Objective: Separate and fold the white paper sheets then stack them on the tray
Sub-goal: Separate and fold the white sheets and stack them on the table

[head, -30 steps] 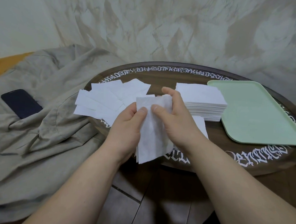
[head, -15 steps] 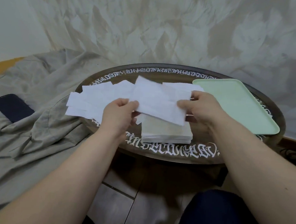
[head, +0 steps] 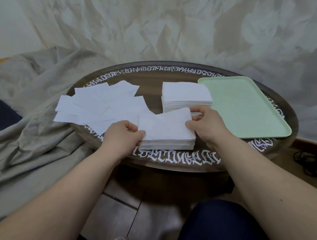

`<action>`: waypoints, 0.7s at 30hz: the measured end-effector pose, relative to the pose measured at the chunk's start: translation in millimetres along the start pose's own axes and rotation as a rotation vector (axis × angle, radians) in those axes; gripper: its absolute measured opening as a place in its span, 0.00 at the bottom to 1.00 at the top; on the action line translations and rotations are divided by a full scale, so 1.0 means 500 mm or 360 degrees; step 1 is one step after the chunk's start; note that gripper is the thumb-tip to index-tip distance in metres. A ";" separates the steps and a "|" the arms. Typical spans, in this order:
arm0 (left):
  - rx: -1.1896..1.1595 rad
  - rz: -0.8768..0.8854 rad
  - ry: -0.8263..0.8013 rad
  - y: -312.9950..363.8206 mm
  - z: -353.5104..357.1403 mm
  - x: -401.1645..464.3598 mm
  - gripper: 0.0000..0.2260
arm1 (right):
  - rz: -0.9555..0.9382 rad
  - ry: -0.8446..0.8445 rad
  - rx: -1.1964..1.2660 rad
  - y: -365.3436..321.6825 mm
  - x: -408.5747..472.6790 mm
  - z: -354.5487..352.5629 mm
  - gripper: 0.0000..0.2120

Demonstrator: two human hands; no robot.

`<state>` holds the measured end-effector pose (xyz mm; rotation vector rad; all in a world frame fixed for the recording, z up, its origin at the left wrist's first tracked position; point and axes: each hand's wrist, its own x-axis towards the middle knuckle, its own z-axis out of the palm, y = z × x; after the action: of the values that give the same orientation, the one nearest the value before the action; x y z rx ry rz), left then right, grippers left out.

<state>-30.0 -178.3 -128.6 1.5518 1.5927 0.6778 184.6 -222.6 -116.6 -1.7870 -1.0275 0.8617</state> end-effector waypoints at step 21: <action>0.0882 0.0645 -0.0121 -0.022 -0.013 -0.019 0.16 | -0.0666 -0.0196 -0.1303 0.026 -0.044 -0.045 0.11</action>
<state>-42.1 -187.9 -132.7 2.3176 1.4937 0.3881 198.4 -253.6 -117.1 -2.0415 -1.9429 0.2895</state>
